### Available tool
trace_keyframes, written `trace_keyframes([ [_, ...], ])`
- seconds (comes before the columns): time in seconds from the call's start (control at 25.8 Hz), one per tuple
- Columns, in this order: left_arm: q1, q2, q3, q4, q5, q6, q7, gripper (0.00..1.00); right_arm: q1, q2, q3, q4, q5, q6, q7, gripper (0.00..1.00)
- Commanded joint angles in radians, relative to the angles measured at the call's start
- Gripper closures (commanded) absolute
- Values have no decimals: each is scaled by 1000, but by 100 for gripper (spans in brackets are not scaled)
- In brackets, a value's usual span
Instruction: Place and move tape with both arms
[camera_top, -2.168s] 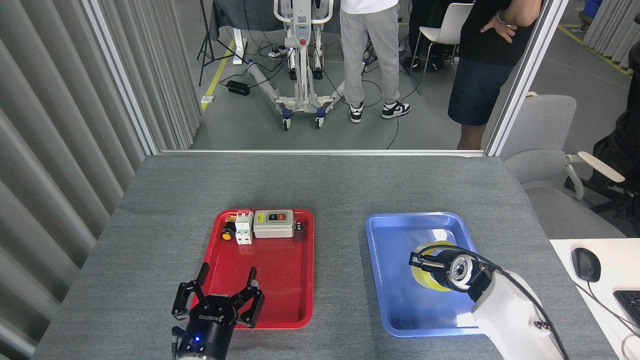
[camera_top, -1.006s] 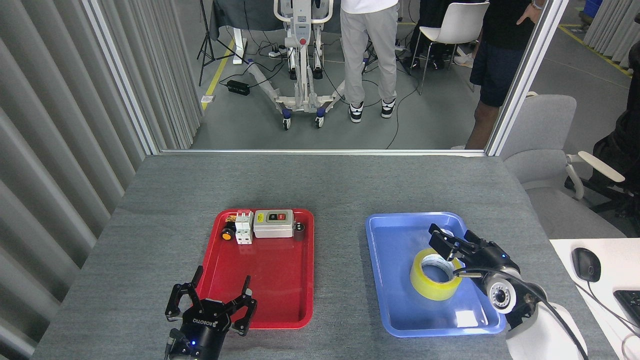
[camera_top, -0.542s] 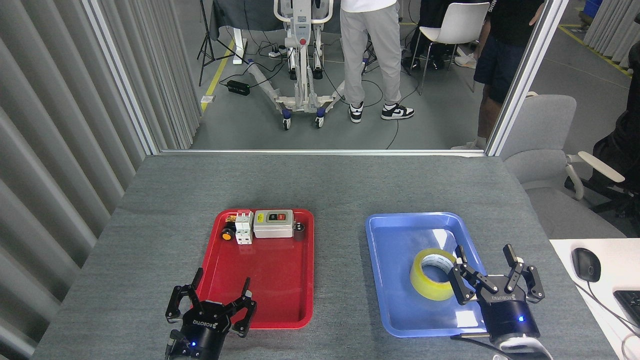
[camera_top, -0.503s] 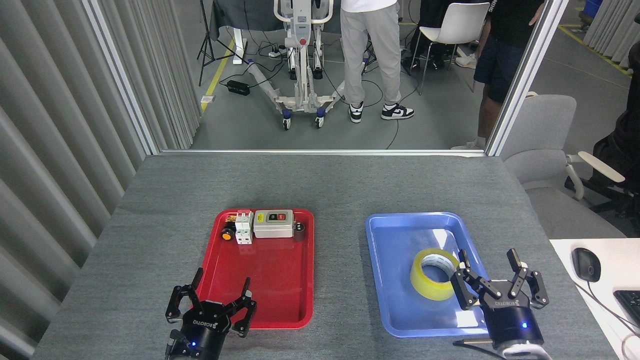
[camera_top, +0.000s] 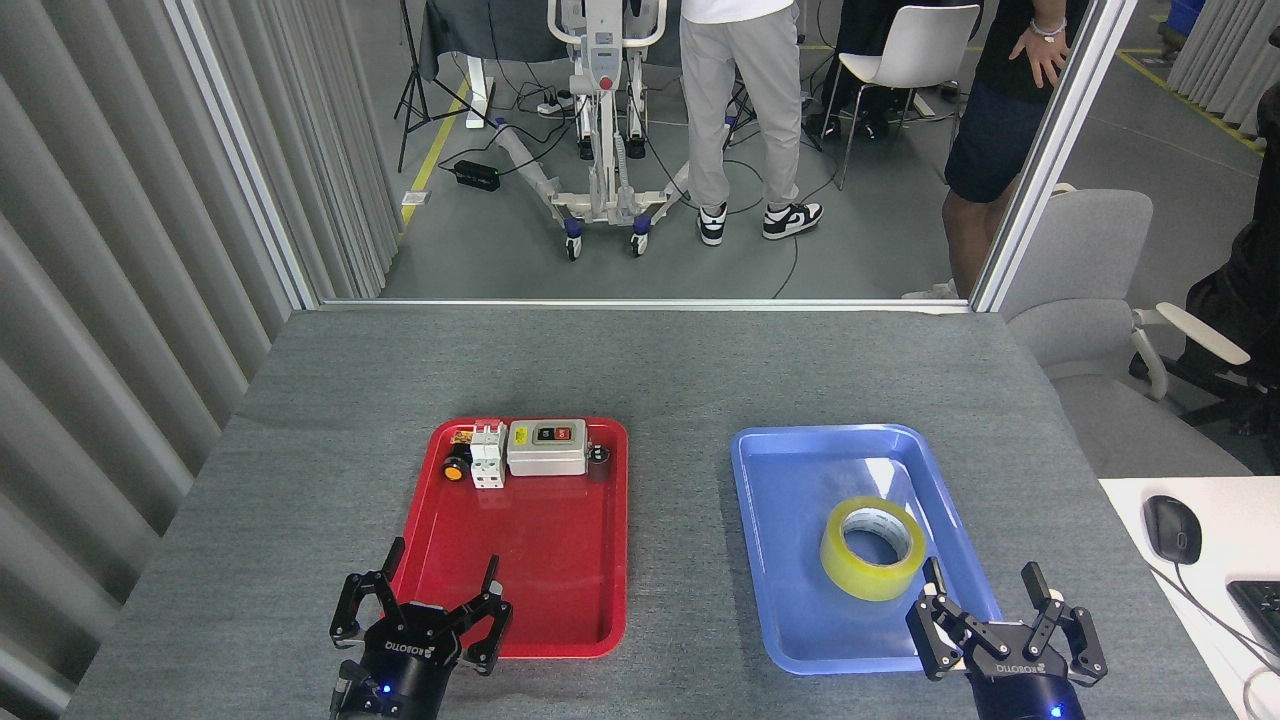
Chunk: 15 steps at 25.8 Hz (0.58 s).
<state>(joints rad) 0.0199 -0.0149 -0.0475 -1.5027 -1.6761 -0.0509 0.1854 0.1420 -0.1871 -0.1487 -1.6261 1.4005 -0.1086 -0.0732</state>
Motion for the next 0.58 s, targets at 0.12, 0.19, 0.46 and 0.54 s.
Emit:
trace_keyframes([
  [0.12,-3,-2,3,9,9,0,0,0,30,35,-14,0,5,-2,1,0],
  [0.19,-3,-2,3,9,9,0,0,1,31,32,-15,0,5,0,1,0],
  [0.46,-3,3,3,12,9,0,0,0,24,3,-5,-1,-5,50,-7,0],
  [0.54,-3,3,3,12,10,0,0,1,25,3,-5,-1,-5,52,-7,0],
])
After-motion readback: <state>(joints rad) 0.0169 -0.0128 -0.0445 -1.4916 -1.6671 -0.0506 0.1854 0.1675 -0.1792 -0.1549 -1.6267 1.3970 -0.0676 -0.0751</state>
